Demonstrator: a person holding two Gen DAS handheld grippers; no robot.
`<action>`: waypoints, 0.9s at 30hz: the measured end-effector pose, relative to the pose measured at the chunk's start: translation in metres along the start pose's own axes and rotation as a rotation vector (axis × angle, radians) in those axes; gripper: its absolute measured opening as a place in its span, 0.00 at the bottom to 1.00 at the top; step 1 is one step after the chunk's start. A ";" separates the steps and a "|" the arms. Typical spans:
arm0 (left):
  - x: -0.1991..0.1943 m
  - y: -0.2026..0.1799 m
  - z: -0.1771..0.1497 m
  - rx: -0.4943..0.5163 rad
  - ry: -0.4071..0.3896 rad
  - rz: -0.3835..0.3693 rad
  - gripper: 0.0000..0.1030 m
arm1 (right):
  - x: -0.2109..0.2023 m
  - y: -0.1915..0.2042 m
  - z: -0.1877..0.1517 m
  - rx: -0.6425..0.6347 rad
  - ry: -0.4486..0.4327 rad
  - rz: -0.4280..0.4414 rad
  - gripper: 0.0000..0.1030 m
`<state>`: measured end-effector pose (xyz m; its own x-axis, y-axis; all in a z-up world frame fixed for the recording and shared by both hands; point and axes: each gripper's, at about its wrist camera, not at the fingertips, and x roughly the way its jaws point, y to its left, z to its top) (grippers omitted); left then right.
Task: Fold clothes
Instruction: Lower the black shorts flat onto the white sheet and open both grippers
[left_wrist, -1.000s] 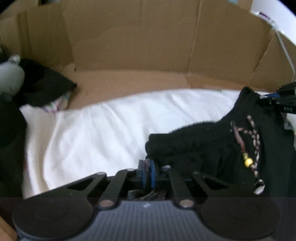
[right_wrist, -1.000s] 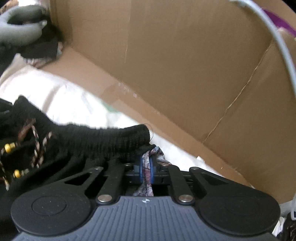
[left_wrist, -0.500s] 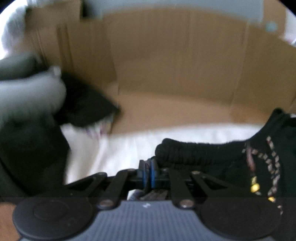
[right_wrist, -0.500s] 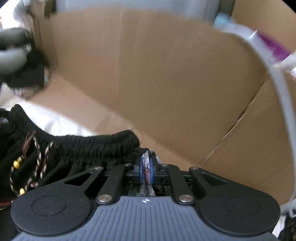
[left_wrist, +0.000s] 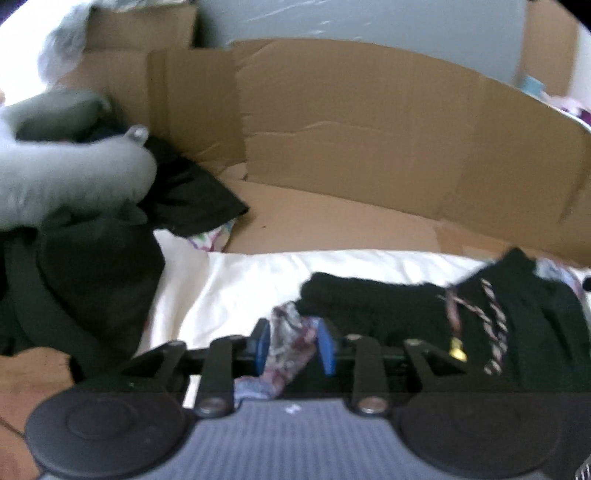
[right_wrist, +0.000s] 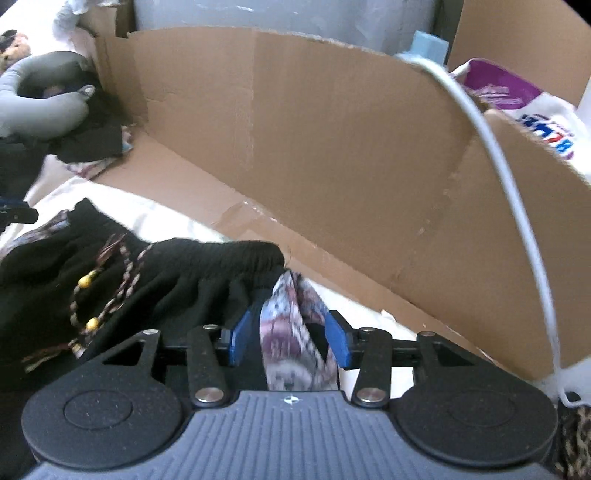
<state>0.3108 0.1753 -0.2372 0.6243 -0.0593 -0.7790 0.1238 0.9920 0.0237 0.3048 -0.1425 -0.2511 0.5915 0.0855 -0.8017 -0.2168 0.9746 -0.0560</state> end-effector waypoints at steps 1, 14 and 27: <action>-0.009 -0.003 -0.002 0.001 -0.001 -0.017 0.31 | -0.009 0.001 -0.003 0.003 -0.002 0.004 0.50; -0.131 -0.070 -0.053 0.021 0.009 -0.168 0.40 | -0.137 0.024 -0.078 0.124 0.012 0.161 0.50; -0.187 -0.099 -0.119 0.058 0.097 -0.175 0.40 | -0.170 0.047 -0.153 0.184 -0.047 0.100 0.50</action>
<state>0.0902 0.1012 -0.1688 0.5125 -0.2162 -0.8311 0.2699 0.9593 -0.0831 0.0752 -0.1428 -0.2088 0.6108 0.1892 -0.7689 -0.1331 0.9817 0.1359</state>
